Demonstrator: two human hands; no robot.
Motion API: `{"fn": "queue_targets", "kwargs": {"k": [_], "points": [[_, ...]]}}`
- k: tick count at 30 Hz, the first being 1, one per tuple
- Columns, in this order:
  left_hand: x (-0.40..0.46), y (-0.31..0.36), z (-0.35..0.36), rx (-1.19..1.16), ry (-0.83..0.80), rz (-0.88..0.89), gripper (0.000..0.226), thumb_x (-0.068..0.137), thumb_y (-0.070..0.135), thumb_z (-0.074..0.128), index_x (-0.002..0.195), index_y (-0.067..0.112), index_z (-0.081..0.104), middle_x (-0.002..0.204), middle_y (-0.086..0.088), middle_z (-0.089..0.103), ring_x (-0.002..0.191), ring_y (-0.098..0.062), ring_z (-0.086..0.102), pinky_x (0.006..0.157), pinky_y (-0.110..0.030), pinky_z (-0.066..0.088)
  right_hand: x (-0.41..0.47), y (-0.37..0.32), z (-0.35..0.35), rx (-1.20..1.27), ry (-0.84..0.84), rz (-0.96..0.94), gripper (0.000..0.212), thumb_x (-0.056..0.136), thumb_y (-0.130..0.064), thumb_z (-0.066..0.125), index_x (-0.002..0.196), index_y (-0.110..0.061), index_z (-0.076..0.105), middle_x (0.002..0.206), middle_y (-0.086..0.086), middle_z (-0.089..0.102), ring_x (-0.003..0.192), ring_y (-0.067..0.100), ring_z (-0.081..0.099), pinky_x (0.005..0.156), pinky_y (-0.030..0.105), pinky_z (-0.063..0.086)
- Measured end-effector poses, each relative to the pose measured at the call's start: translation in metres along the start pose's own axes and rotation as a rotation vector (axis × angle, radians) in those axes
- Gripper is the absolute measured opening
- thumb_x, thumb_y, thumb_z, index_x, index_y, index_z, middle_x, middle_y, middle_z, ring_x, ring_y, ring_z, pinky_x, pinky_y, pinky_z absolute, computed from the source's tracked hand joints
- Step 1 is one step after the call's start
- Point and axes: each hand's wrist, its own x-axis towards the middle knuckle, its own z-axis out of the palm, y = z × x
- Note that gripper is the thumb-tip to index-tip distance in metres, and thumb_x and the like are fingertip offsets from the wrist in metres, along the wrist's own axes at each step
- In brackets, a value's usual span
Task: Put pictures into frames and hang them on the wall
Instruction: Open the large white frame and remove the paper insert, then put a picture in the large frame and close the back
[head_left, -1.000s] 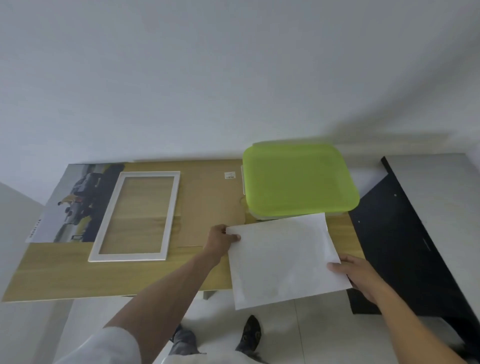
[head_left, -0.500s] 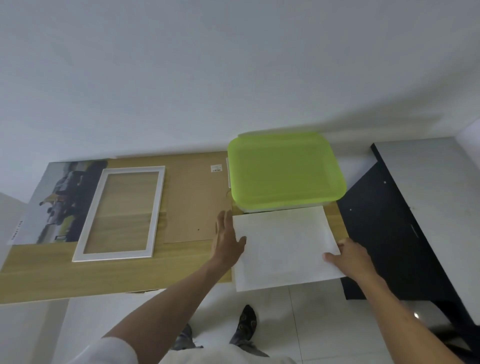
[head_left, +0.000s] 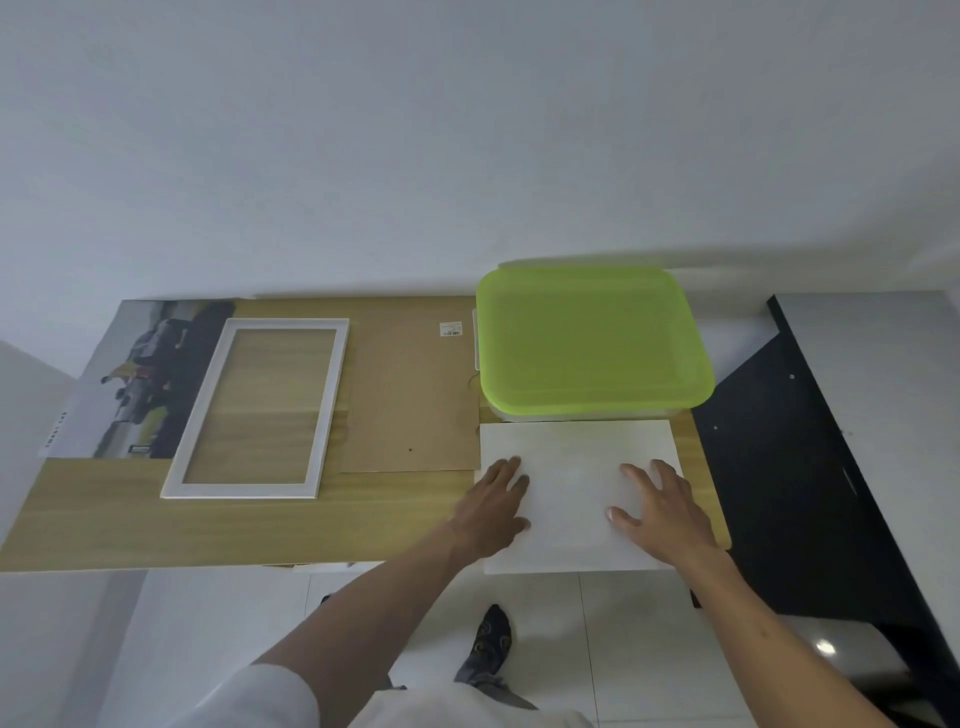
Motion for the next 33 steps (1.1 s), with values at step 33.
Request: {"fn": "queue_targets", "kwargs": {"k": [33], "points": [[-0.148, -0.35, -0.132, -0.198, 0.494, -0.457, 0.046, 0.094, 0.039, 0.054, 0.131, 0.011, 0.053, 0.132, -0.004, 0.054, 0.118, -0.026, 0.055, 0.09, -0.041, 0.049, 0.054, -0.416, 0.018, -0.012, 0.111, -0.572, 0.052, 0.093, -0.05, 0.052, 0.138, -0.024, 0.049, 0.137, -0.002, 0.051, 0.122, 0.018, 0.052, 0.094, 0.033, 0.048]]}}
